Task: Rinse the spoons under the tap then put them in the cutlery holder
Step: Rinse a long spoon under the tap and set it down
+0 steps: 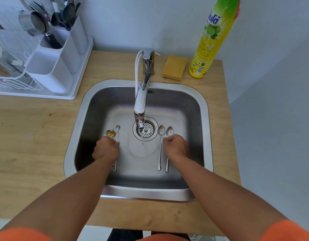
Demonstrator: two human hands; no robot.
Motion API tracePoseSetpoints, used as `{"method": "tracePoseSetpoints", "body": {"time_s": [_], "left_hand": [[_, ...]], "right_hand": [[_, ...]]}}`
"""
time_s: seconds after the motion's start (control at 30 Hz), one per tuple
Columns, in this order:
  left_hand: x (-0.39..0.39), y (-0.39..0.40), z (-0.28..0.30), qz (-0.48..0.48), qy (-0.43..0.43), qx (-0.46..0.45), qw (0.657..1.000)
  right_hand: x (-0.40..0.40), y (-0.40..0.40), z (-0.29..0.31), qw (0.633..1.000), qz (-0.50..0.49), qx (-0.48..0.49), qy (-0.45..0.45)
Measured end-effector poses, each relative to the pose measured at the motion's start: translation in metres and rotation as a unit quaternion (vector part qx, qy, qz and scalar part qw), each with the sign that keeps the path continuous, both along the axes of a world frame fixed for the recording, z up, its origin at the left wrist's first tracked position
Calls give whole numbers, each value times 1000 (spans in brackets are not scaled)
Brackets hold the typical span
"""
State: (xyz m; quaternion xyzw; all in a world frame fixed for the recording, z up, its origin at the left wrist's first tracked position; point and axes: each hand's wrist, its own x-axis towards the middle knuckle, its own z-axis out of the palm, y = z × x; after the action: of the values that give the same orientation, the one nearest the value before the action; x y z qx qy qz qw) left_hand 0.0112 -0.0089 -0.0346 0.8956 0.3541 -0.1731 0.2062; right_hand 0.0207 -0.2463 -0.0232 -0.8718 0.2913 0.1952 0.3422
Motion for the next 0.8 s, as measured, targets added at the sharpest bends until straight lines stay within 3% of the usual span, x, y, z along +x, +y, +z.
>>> {"method": "tracePoseSetpoints", "body": {"time_s": [0.3, 0.6, 0.8], "left_hand": [[19, -2, 3, -121, 108, 50, 985], [12, -9, -5, -180, 116, 56, 975], [8, -21, 1, -187, 97, 50, 976]], "right_hand": [[5, 10, 8, 999, 25, 28, 0], [2, 15, 5, 999, 34, 38, 4], [8, 31, 5, 989, 87, 123, 8]]}}
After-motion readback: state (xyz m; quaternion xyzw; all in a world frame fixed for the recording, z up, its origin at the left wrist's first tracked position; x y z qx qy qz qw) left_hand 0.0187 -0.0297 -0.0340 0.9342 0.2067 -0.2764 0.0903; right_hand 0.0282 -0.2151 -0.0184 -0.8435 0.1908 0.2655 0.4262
